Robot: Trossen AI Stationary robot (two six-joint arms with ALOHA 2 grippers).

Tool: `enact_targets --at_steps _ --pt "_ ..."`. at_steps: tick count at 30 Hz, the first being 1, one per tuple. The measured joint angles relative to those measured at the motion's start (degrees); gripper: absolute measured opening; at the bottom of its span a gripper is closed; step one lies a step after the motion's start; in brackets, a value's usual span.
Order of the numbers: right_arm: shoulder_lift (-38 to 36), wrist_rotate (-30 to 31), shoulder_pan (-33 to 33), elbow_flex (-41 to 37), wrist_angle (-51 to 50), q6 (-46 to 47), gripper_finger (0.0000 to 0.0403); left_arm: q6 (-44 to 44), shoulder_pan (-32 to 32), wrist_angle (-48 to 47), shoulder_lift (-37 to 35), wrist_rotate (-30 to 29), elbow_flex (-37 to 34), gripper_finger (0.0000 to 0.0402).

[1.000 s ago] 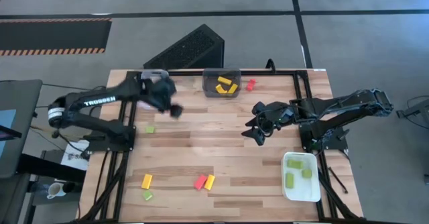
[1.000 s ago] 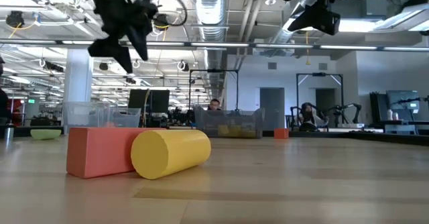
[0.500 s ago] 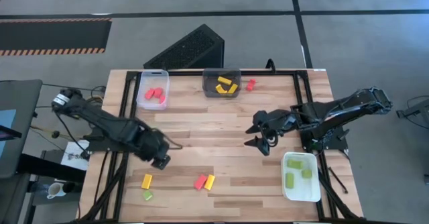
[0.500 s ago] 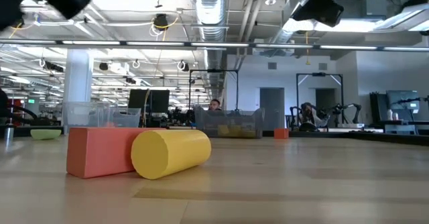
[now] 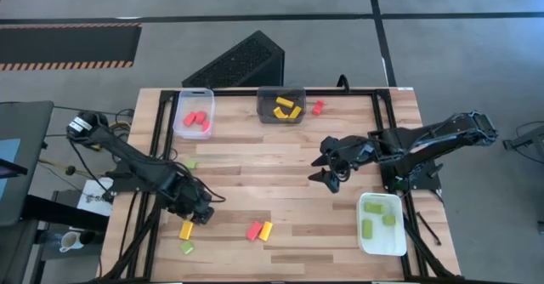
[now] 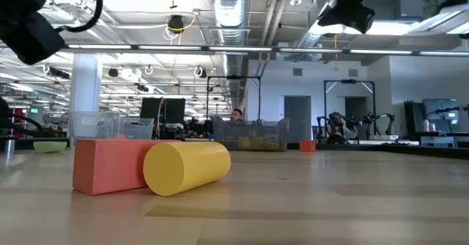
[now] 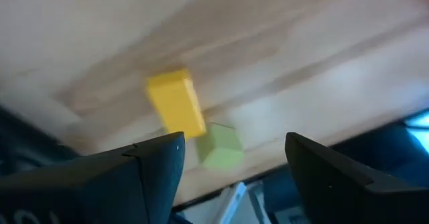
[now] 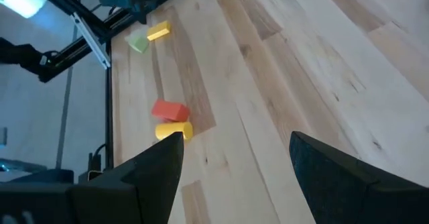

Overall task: Sort & place blocks by color
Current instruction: Put the green block into the white bin

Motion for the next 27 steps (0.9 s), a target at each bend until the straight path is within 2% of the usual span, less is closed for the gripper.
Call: enact_targets --at_steps 8,13,20,27 --pt "0.00 -0.07 -0.01 0.00 -1.07 1.45 0.0295 -5.39 -8.43 8.68 0.25 0.08 0.01 0.0238" --pt "0.01 -0.09 0.00 0.00 -1.28 1.38 0.0295 -8.29 -13.89 13.46 4.21 -0.19 0.03 0.0238" --pt "0.00 -0.09 0.00 0.00 -1.70 1.18 0.0295 -8.78 -15.55 16.51 12.30 -0.63 0.03 0.0238" --pt "0.00 -0.22 0.00 0.00 -2.17 1.87 0.0295 -6.68 -15.64 17.74 16.17 -0.72 0.04 0.0238"
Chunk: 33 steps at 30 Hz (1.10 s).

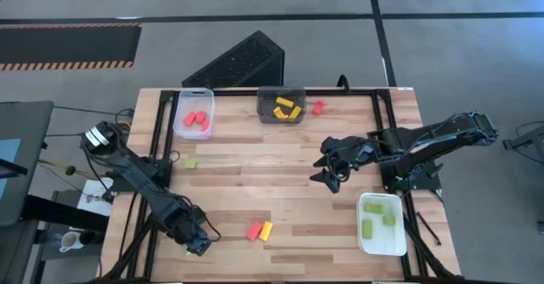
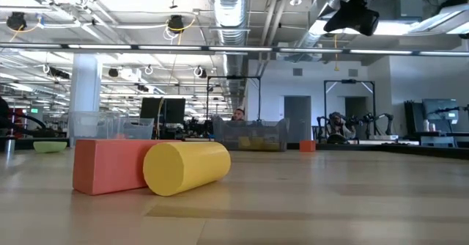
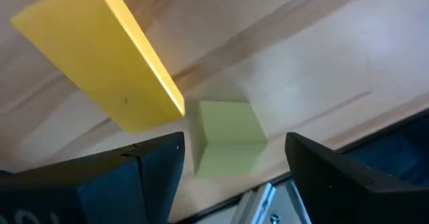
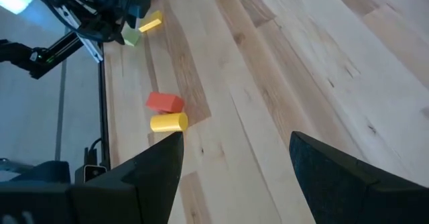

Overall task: Sort & place blocks by color
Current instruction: Put the green block into the white bin

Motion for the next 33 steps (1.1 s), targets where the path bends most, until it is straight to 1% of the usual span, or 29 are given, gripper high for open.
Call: enact_targets --at_steps 9,13,16,23,28,33 --pt "0.00 0.00 0.11 0.00 -0.06 1.25 0.0295 3.93 -0.51 -0.20 3.06 1.75 0.55 0.0238" --pt "0.00 0.00 0.11 0.00 -0.55 1.25 0.0295 4.25 -0.68 -0.33 3.40 1.97 0.58 0.0233" --pt "0.00 0.00 0.09 0.00 -1.20 1.24 0.0295 4.21 -0.68 -0.52 3.40 1.94 0.58 0.0208" --pt "0.01 0.00 0.09 0.00 -2.04 1.21 0.0295 4.25 -0.68 0.11 3.29 2.05 0.62 0.0105" --pt "0.00 -0.01 0.09 0.00 -2.27 1.23 0.0295 4.40 -0.68 0.07 2.32 1.68 0.62 0.0101" --pt "0.00 -1.35 0.09 0.00 -2.22 2.57 0.0295 5.06 0.87 0.16 -1.71 -0.96 1.95 0.0103"
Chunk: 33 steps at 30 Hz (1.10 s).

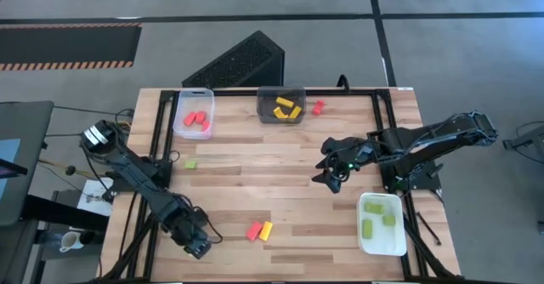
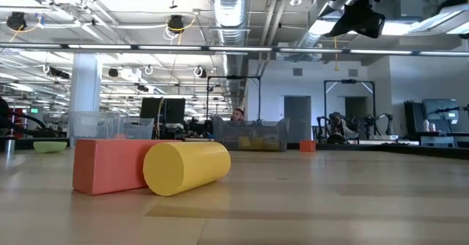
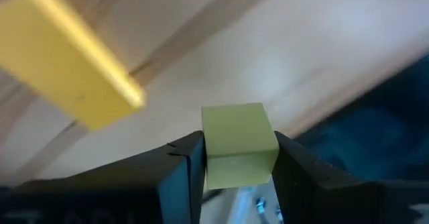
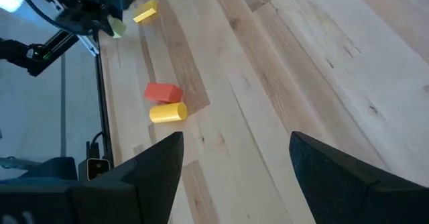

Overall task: Sort & place blocks by color
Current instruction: Put the green block into the white bin

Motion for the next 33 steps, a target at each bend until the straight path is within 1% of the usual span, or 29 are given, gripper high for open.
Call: enact_targets --at_steps 4,8,12,15,22,28,31,33 --pt "0.01 -0.07 0.07 0.04 0.08 0.48 0.0295 4.06 3.40 1.34 -5.07 -4.71 1.14 0.0118" --pt "-0.19 -0.13 0.07 1.02 0.10 0.76 0.0295 9.73 8.06 1.16 -10.02 -10.85 1.47 0.0114" --pt "-0.67 -0.16 0.71 2.46 -0.15 1.55 0.0295 18.13 12.65 1.68 -13.35 -16.28 1.47 0.0108" --pt "-1.32 -0.15 1.84 3.86 0.32 1.71 0.0295 25.72 15.89 6.38 -14.11 -19.16 1.47 0.0110" --pt "-3.46 0.26 4.10 6.17 0.20 2.82 0.0295 41.65 22.57 18.44 -12.42 -22.90 1.44 0.0110" --pt "-6.72 1.62 5.30 7.08 -0.30 2.62 0.0295 56.21 27.79 34.43 -9.66 -24.35 1.44 0.0110" --pt "-9.83 4.08 4.91 7.08 -3.40 2.59 0.0295 59.49 30.13 40.00 -6.54 -23.68 1.44 0.0110" --pt "-12.15 5.88 4.60 7.06 -6.01 2.76 0.0295 60.62 31.54 43.33 -4.22 -21.65 1.38 0.0110"
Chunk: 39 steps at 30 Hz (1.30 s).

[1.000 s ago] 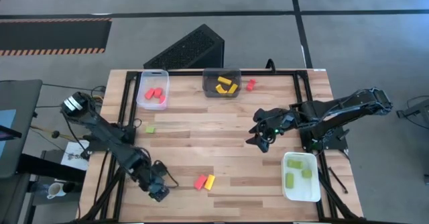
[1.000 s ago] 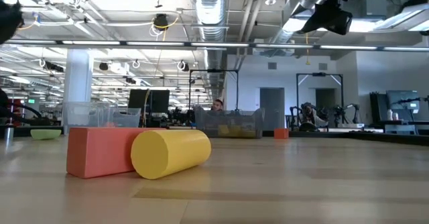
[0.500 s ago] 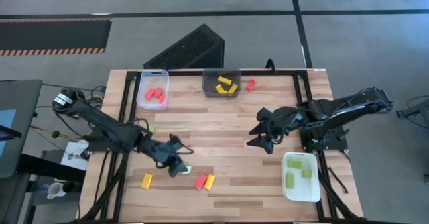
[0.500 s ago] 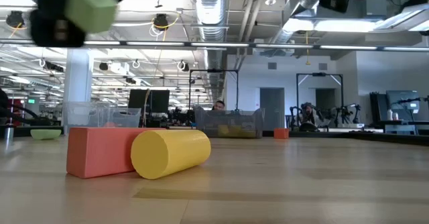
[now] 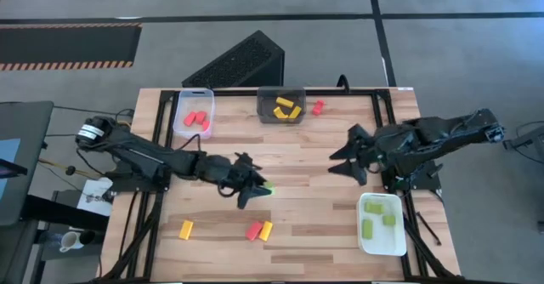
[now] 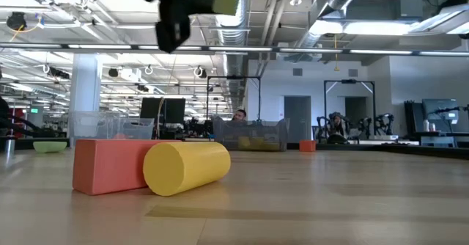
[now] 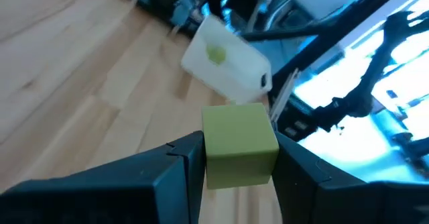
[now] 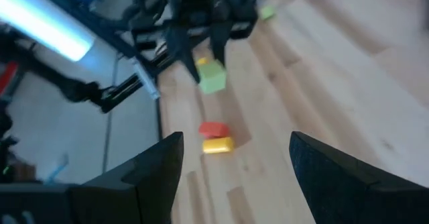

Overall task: Sort & place blocks by color
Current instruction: Put the green block into the white bin

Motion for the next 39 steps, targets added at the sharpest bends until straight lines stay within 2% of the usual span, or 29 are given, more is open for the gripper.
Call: enact_targets --at_steps 5,9,17,23,30,34,38,39 --pt "-5.37 4.57 -0.25 0.00 -2.22 0.20 0.0295 0.57 2.35 10.93 8.42 4.70 0.89 0.0110" --pt "-8.36 7.64 -0.51 -0.02 -3.11 -0.08 0.0295 4.36 4.40 12.72 16.60 6.78 7.33 0.0110" --pt "-10.26 8.06 -1.32 -0.02 -5.14 -0.17 0.0295 13.96 7.24 9.59 35.16 14.28 29.94 0.0110" --pt "-10.26 7.98 -1.34 -0.02 -8.12 0.24 0.0295 15.65 7.68 6.18 49.32 20.44 49.20 0.0110" --pt "-10.21 7.91 -1.32 -0.02 -9.68 0.24 0.0295 22.86 6.45 3.82 65.13 20.76 69.97 0.0110" --pt "-10.23 7.89 -1.32 -0.02 -10.31 0.27 0.0295 23.83 6.14 4.04 72.36 20.06 80.25 0.0110" --pt "-10.21 7.88 -1.32 -0.04 -10.72 0.29 0.0295 24.01 5.75 4.00 78.67 19.25 89.51 0.0110" --pt "-10.21 7.87 -1.32 -0.04 -10.74 0.29 0.0295 24.54 5.56 5.34 79.55 18.14 89.94 0.0110"
